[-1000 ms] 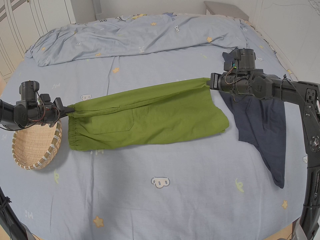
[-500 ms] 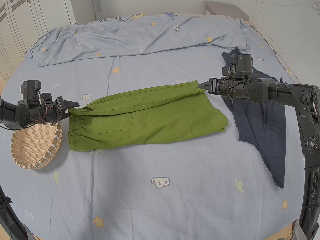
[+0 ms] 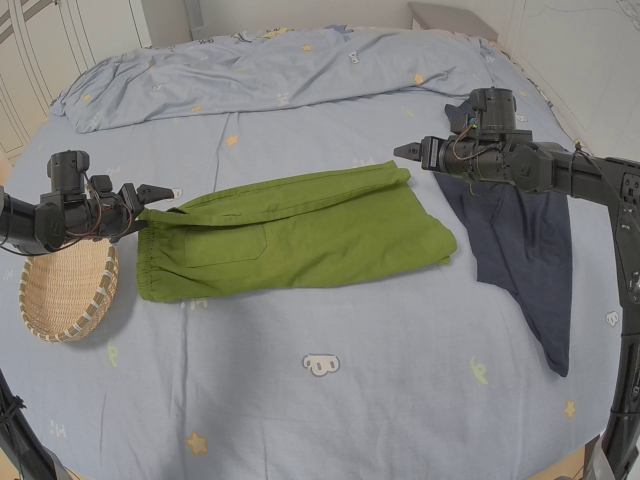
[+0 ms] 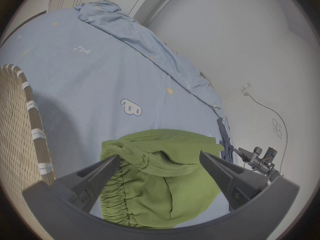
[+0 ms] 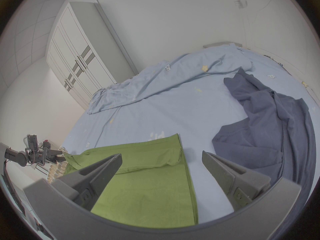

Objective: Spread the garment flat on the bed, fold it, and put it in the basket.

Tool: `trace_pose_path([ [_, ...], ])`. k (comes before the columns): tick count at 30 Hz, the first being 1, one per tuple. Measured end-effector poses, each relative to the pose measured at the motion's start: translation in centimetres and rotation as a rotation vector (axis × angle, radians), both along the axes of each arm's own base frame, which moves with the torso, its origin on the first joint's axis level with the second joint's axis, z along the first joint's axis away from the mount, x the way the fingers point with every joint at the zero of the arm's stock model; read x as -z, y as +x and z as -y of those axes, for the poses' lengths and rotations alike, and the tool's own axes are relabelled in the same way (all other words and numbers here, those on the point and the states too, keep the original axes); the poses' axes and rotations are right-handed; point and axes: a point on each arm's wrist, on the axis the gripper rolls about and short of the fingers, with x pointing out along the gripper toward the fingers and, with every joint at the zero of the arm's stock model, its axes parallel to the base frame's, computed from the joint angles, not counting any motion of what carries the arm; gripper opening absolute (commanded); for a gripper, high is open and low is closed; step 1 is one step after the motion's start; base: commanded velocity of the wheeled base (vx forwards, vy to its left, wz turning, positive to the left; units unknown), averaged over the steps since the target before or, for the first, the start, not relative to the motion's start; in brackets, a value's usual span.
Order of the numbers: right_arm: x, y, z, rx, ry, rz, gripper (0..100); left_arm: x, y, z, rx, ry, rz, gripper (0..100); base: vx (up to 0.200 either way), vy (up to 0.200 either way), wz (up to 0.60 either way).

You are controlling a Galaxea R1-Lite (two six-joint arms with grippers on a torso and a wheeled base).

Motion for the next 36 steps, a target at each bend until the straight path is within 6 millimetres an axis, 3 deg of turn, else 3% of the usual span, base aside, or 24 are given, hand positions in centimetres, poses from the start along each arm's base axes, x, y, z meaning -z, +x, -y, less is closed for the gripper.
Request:
trace_pose_path([
  [12, -1.8, -2.1, 0.1, -0.011, 0.002, 0.009, 100, -1.2, 0.9, 0.9, -0.026, -0.059, 0.012, 100, 0.0, 0.0, 0.0],
  [19, -2.7, -3.1, 0.7, -0.005, 0.004, 0.013, 100, -1.3, 3.9, 1.6, -0.04, -0.064, 0.052, 100, 0.0, 0.0, 0.0],
  [27, -4.2, -5.2, 1.4, -0.007, 0.008, 0.025, 100, 0.3, 7.3, 1.1, -0.118, -0.084, 0.052, 100, 0.0, 0.0, 0.0],
  [31, -4.8, -6.2, 1.7, -0.009, 0.014, 0.04, 100, 0.0, 7.1, 1.4, -0.119, -0.092, 0.056, 100, 0.0, 0.0, 0.0],
  [36, -5.0, -7.3, 1.9, -0.015, 0.019, 0.047, 100, -1.5, 5.0, 1.9, -0.108, -0.093, 0.059, 100, 0.0, 0.0, 0.0],
])
